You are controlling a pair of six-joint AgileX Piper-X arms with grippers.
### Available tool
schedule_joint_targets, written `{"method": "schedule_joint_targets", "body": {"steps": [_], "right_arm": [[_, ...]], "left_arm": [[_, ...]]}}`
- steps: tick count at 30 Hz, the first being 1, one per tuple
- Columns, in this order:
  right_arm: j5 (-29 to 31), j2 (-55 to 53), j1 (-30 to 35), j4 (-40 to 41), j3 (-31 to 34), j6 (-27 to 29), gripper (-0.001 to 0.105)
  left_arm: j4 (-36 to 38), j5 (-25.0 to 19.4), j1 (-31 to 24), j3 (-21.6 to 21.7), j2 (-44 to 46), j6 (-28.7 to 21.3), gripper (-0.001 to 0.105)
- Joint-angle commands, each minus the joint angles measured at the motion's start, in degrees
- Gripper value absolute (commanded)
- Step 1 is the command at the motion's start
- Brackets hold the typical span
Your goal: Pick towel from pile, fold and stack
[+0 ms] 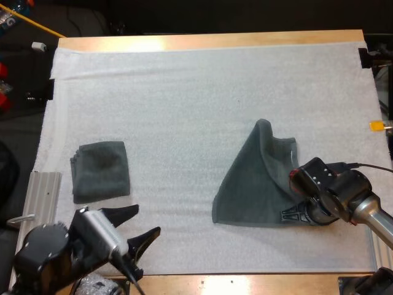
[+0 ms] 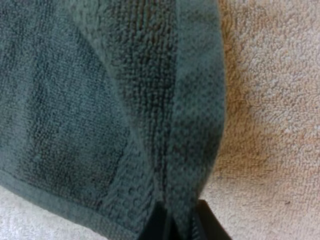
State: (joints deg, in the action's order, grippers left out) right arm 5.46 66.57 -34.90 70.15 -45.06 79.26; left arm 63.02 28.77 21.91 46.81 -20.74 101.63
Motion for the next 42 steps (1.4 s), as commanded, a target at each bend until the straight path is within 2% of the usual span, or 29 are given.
{"method": "schedule_joint_targets", "body": {"steps": [1, 4, 10, 13, 16, 21, 25, 27, 30, 42], "right_arm": [[0.3, -0.5, 0.0, 0.0, -0.1, 0.4, 0.0], [0.3, -0.5, 0.0, -1.0, -0.1, 0.3, 0.0], [0.3, -0.5, 0.0, -1.2, -0.1, -0.2, 0.0], [0.3, -0.5, 0.0, -1.2, -0.1, -0.2, 0.0], [0.3, -0.5, 0.0, -1.2, -0.1, -0.7, 0.0], [0.3, -0.5, 0.0, -1.2, -0.1, -1.0, 0.0], [0.3, -0.5, 0.0, -1.2, -0.1, -1.0, 0.0], [0.3, -0.5, 0.0, -1.2, -0.1, -1.0, 0.0], [0.3, -0.5, 0.0, -1.2, -0.1, -1.0, 0.0], [0.3, -0.5, 0.0, -1.2, -0.1, -1.0, 0.0]], "left_arm": [[-0.2, 1.9, 0.2, -1.0, -1.7, 1.0, 0.058], [-0.3, 4.7, 0.2, -3.4, -6.5, 1.4, 0.058], [-2.1, 4.8, 1.9, -4.0, -17.0, -3.8, 0.058], [-4.6, 3.6, 5.4, -4.0, -22.1, -4.4, 0.058], [-6.5, -0.6, 10.1, -4.0, -27.4, -6.2, 0.058], [-10.7, -10.7, 20.1, -4.0, -36.3, -8.4, 0.058], [-15.9, -13.4, 25.8, -4.0, -42.1, -8.8, 0.058], [-19.0, -16.4, 28.5, -4.0, -45.3, -8.8, 0.058], [-22.9, -19.6, 30.3, -4.0, -49.7, -8.8, 0.058], [-30.7, -20.5, 30.4, -3.9, -63.9, -8.8, 0.058]]}}
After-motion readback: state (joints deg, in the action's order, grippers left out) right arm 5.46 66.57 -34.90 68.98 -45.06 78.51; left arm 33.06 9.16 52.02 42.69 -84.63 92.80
